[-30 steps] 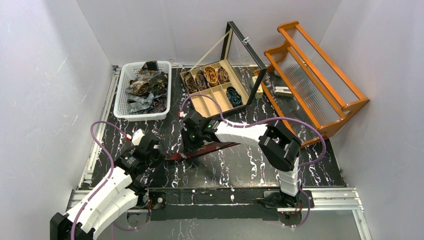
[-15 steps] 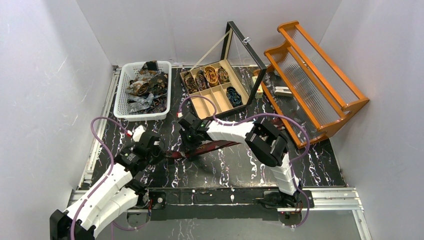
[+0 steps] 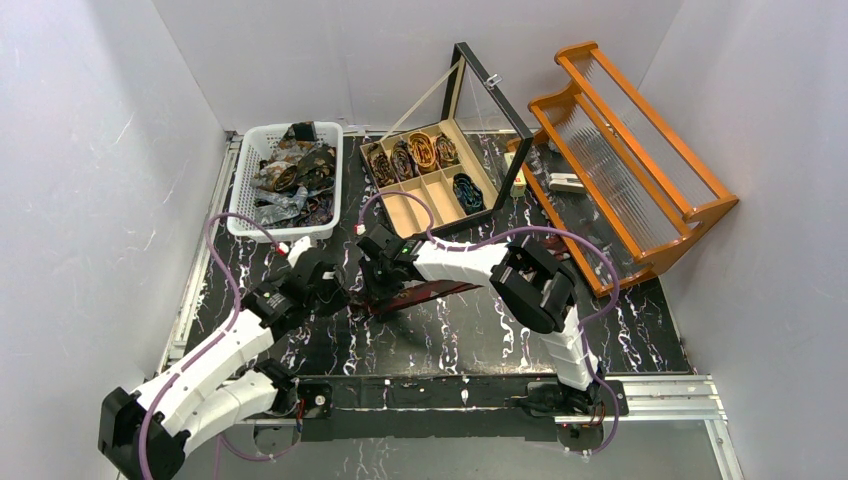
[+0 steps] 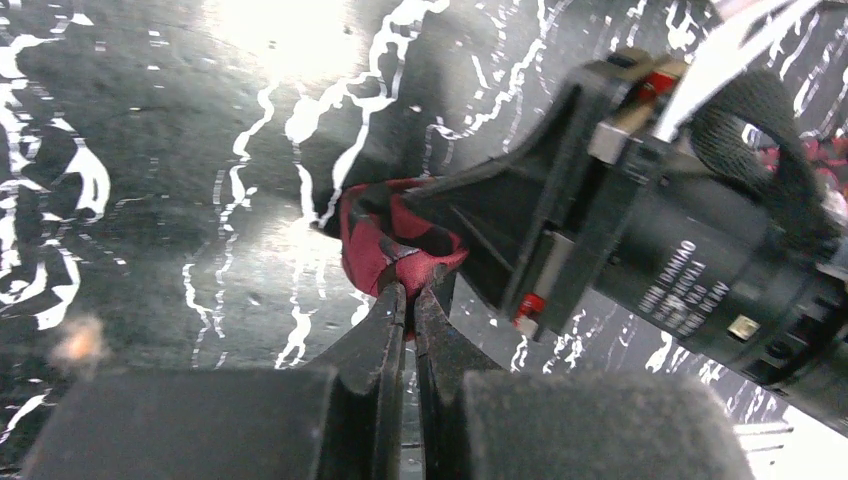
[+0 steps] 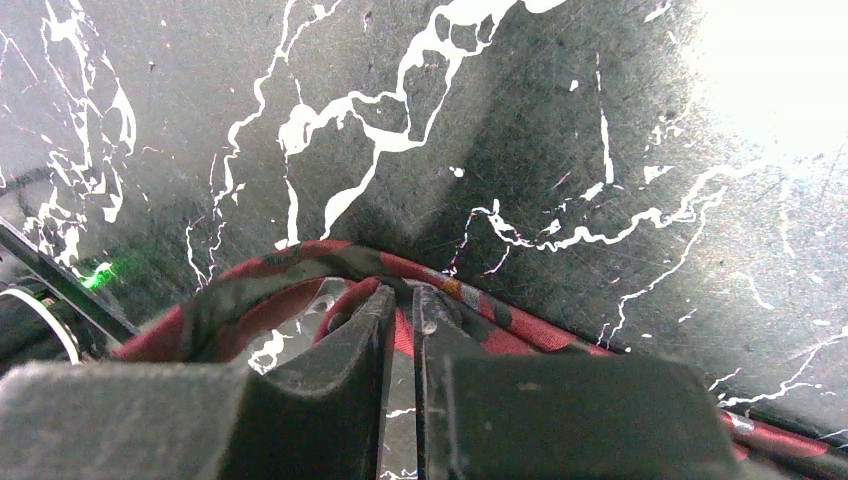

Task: Roll the ties
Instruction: Roll the tie at the center of the board.

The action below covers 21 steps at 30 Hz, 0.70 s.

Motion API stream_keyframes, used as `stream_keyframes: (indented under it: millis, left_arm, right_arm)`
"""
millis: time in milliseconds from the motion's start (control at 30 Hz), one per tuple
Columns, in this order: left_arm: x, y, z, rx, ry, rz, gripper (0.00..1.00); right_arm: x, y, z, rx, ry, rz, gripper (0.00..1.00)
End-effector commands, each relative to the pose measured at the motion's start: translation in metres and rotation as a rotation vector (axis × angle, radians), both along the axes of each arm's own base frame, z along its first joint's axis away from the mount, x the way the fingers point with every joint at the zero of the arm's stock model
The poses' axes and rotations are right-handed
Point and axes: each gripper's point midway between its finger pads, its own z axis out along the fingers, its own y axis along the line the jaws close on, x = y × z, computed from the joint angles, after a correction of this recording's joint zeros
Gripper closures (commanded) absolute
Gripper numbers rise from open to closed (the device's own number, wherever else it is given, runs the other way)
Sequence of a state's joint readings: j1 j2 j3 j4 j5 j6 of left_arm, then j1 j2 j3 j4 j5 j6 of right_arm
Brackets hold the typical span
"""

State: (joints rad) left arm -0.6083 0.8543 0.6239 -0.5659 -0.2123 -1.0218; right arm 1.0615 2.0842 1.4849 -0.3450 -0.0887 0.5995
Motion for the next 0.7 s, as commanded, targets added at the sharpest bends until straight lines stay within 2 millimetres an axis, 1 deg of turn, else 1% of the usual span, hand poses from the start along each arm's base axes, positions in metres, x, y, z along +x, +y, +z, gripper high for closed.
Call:
stream_keyframes:
  millis: [0,100,233,367,433,500,633,667]
  left_arm:
    - [0.011,-0.027,0.021,-0.055,-0.062,-0.045,1.0]
    - [0.013,-0.034,0.024,-0.041,-0.072,-0.06,1.0]
    - [0.013,-0.041,0.023,-0.032,-0.069,-0.068,1.0]
    - [0.017,-0.052,0.028,-0.064,-0.098,-0.081,1.0]
    - [0.018,-0.049,0.027,-0.048,-0.1,-0.07,1.0]
    - [0.016,-0.042,0.024,-0.036,-0.096,-0.044,1.0]
    - [0.011,-0.03,0.019,-0.006,-0.087,-0.009,1.0]
    - [0.01,-0.028,0.019,0.002,-0.085,-0.008,1.0]
  right_arm:
    - [-0.002,-0.004,-0.007,-0.025,0.016,-0.01,0.79]
    - [0.0,-0.003,-0.001,-0.002,0.018,-0.014,0.79]
    - [0.003,0.001,0.011,0.041,0.012,-0.014,0.78]
    - [0.001,0.002,0.017,0.064,0.032,-0.013,0.78]
    - [0.003,0.003,0.025,0.084,0.03,-0.014,0.78]
    - [0.009,0.0,0.038,0.103,0.011,-0.03,0.77]
    - [0.021,-0.011,0.062,0.155,-0.024,-0.075,0.75]
    - [0.023,-0.016,0.066,0.162,-0.029,-0.087,0.74]
